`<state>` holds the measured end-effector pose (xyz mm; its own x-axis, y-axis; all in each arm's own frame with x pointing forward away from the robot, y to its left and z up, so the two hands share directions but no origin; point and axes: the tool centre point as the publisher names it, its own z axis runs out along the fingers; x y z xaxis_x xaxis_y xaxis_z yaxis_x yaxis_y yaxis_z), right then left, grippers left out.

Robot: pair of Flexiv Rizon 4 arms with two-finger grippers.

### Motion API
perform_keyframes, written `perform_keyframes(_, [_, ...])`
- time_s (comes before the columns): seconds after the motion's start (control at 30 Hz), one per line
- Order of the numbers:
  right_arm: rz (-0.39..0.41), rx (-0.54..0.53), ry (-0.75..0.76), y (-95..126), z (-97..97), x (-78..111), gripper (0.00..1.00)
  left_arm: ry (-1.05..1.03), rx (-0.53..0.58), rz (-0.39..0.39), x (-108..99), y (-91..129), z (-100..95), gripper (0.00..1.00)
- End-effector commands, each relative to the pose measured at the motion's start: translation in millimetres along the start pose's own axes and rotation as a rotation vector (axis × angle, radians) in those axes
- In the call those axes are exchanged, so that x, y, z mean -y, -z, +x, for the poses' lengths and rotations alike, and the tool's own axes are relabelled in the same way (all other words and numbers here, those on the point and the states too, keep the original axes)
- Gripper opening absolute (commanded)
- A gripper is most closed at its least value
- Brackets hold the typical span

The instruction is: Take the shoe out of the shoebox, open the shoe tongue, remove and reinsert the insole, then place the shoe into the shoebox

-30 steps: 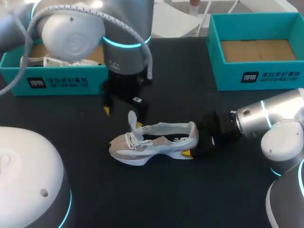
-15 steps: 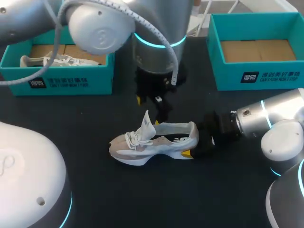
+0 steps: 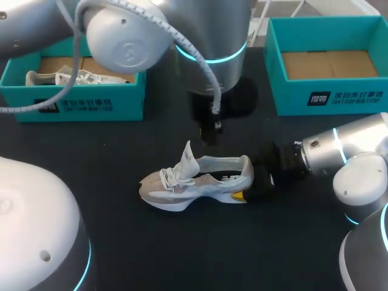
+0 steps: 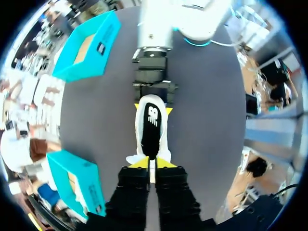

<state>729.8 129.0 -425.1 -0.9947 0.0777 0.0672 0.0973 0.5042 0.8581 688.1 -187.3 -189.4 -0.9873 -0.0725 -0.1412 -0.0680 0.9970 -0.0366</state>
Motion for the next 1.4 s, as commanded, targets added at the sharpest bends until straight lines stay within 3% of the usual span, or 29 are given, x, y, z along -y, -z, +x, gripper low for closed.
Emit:
perform_keyframes(0.03, [0.001, 0.000, 0.000, -6, -0.5, 2.4, 0.00, -0.361, -0.013, 0.236, -13, -3, -1.4, 0.00])
perform_keyframes(0.3, [0.001, 0.000, 0.000, -6, -0.5, 2.4, 0.00, -0.361, -0.013, 0.236, -13, -3, -1.4, 0.00])
perform_keyframes(0.33, [0.001, 0.000, 0.000, -6, -0.5, 2.4, 0.00, -0.362, -0.023, 0.192, -10, -13, -0.3, 0.00])
perform_keyframes(0.53, [0.001, 0.000, 0.000, -6, -0.5, 2.4, 0.00, -0.375, -0.156, 0.102, -3, -65, 3.4, 0.00])
perform_keyframes(0.97, [0.001, 0.000, 0.000, -6, -0.5, 2.4, 0.00, -0.378, -0.208, 0.132, -5, -127, -1.1, 0.00])
perform_keyframes(1.1, [0.001, 0.000, 0.000, -6, -0.5, 2.4, 0.00, -0.364, -0.211, 0.159, -5, -132, -2.3, 0.00])
perform_keyframes(1.4, [0.001, 0.000, 0.000, -6, -0.5, 2.4, 0.00, -0.366, -0.201, 0.200, -4, -114, -4.9, 0.00])
